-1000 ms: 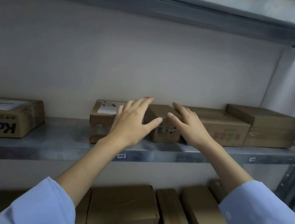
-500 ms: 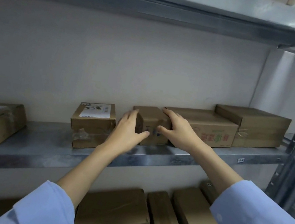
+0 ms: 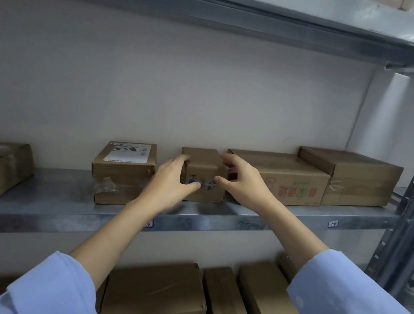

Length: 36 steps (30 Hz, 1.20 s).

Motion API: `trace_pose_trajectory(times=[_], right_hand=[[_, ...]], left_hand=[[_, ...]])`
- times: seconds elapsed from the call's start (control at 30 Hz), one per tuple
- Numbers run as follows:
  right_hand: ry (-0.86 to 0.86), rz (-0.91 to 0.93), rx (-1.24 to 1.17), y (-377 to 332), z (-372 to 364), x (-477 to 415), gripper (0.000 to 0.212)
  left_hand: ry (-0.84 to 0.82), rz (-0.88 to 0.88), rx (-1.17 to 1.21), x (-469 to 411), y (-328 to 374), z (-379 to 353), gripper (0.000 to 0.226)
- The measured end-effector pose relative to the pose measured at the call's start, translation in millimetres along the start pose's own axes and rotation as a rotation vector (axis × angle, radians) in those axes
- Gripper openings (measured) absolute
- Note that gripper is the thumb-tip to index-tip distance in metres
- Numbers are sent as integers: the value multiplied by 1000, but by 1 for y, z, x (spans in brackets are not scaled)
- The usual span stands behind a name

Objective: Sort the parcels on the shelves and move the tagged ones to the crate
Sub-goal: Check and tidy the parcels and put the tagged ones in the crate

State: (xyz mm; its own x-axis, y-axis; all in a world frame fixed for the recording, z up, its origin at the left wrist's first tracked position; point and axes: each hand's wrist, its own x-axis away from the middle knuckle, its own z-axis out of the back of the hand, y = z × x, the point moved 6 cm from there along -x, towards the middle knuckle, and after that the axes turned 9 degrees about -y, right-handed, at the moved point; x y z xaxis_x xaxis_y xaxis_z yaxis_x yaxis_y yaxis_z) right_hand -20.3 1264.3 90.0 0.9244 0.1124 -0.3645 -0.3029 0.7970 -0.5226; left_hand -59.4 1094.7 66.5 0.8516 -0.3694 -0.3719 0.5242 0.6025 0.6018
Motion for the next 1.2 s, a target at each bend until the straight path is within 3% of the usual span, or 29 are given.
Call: trace_pose_trajectory(times=[0.17,0.43,0.73,0.97,1.2], right_hand=[[47,-11,-97,4,1,1,61],[-58,-66,-110,14,-17,-5,80],[-42,-29,-118,16,-23,-3,68],[80,62,-172,9,-10,9,60],[144,95,-234,2,0,15,85]], left_hand=[[7,15,29,3,-2,2,67],[-41,26,48,0,-1,1,77],[-20,41,45,0,-6,-3,71],[111,-77,183,10,1,7,59],[111,-150,303,16,16,16,81]])
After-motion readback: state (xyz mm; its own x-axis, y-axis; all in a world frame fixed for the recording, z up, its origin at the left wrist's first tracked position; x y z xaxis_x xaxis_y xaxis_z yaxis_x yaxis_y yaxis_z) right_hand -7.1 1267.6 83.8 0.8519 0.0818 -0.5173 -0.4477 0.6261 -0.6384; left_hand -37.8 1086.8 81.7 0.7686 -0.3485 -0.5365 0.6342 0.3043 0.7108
